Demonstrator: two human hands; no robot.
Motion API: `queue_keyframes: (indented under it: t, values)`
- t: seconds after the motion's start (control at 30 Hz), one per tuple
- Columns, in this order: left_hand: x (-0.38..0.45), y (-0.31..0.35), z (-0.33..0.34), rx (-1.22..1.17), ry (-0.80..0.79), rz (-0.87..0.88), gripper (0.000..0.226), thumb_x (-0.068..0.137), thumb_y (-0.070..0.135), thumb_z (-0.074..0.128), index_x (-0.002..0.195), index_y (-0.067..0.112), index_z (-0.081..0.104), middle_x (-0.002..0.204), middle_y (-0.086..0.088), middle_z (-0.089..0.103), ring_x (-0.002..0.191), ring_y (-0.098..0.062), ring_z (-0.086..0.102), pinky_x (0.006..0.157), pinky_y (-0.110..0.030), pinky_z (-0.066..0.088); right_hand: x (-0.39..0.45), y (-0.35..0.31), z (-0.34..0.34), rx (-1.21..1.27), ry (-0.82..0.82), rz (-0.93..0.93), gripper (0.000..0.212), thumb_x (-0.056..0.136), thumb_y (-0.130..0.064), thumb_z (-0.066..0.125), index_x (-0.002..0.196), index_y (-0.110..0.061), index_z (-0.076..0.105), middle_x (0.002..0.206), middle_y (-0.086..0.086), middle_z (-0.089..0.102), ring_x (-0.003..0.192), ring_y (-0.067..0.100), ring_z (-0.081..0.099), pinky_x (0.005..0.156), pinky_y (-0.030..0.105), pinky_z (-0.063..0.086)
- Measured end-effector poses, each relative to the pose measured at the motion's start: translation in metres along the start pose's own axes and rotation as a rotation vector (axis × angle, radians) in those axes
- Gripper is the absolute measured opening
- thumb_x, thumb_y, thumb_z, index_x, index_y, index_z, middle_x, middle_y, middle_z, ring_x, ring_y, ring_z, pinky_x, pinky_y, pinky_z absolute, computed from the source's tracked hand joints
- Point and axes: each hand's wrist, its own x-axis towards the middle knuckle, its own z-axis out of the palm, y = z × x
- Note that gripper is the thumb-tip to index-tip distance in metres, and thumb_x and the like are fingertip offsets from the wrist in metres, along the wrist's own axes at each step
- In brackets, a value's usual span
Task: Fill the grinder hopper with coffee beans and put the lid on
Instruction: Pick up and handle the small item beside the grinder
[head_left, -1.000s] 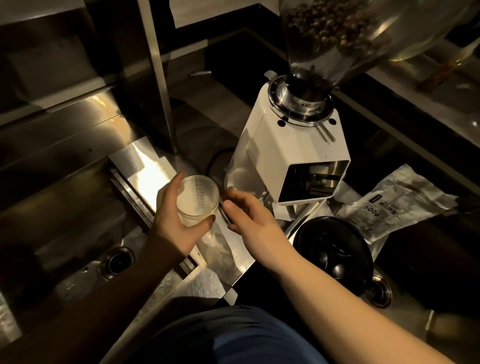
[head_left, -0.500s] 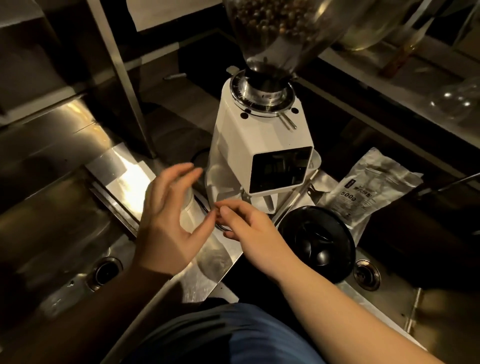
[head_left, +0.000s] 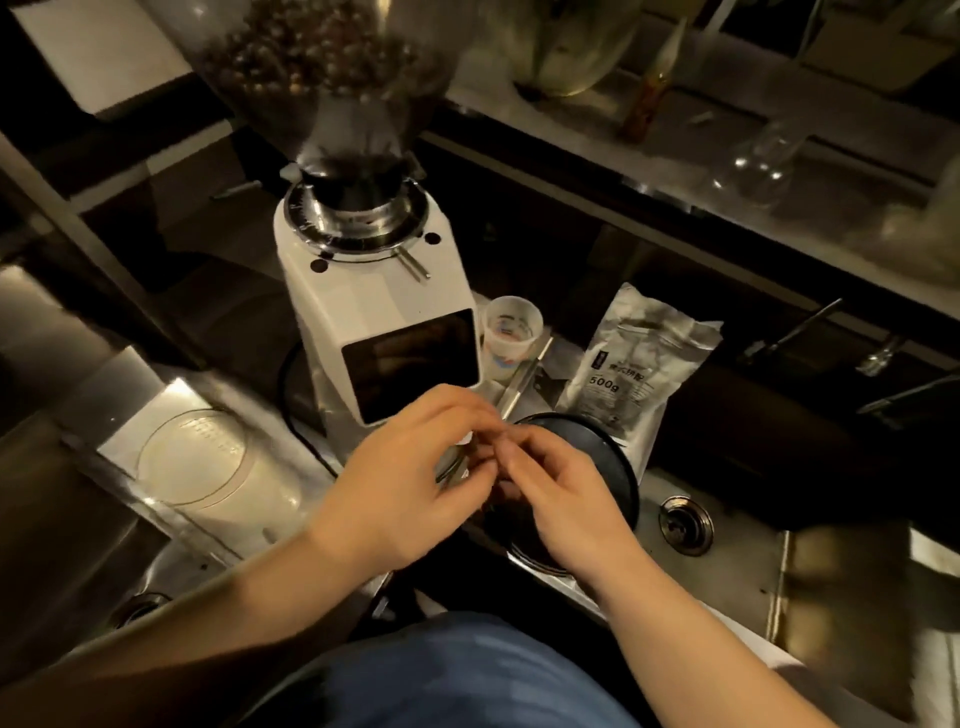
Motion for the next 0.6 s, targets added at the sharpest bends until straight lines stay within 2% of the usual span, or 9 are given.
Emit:
queue_keyframes:
  t: [0.1,0.27,0.47,0.53,0.6]
  values:
    - [0.023,0.004,0.019,0.001,-0.072,-0.007,0.033,0.092,0.021,0.077,0.124,0.025,0.072,0.128,0.019,0.058,0.124,-0.003,0.059,0.105,-0.019,0.046,0.007,0.003,-0.024,0.005,0.045,-0.009,0.015,0.108,-0.024,0.065,0.114,-0.019,0.078,0.110,-0.001,0.084,0.108,0.016,0.078,0.102,0.040,0.060]
    - [0.049,-0.001,0.046,-0.031,-0.120,-0.026,0.033,0.091,0.025,0.075,0.124,0.023,0.073,0.126,0.018,0.059,0.121,-0.005,0.062,0.102,-0.026,0.051,0.019,0.017,-0.058,0.033,0.069,0.011,0.017,0.109,-0.016,0.064,0.119,-0.015,0.079,0.115,0.009,0.083,0.113,0.032,0.076,0.098,0.035,0.059]
    - [0.073,-0.011,0.071,-0.065,-0.168,-0.070,0.031,0.092,0.029,0.075,0.121,0.022,0.072,0.124,0.014,0.060,0.118,-0.008,0.064,0.098,-0.033,0.053,0.033,0.026,-0.088,0.058,0.098,0.044,0.025,0.098,-0.035,0.069,0.117,-0.024,0.079,0.116,0.002,0.084,0.114,0.019,0.078,0.099,0.034,0.055]
    - [0.082,-0.014,0.081,-0.056,-0.159,-0.092,0.032,0.090,0.032,0.075,0.120,0.021,0.073,0.123,0.013,0.062,0.116,-0.009,0.065,0.096,-0.034,0.054,0.039,0.028,-0.098,0.054,0.106,0.062,0.017,0.099,-0.034,0.071,0.112,-0.029,0.081,0.115,0.000,0.084,0.111,0.015,0.078,0.097,0.031,0.055]
    - [0.087,-0.016,0.086,-0.048,-0.165,-0.113,0.033,0.090,0.032,0.075,0.121,0.021,0.073,0.124,0.012,0.062,0.117,-0.008,0.065,0.097,-0.033,0.054,0.041,0.031,-0.104,0.067,0.113,0.092,0.011,0.105,-0.024,0.072,0.110,-0.028,0.080,0.114,0.000,0.084,0.109,0.013,0.078,0.094,0.027,0.055]
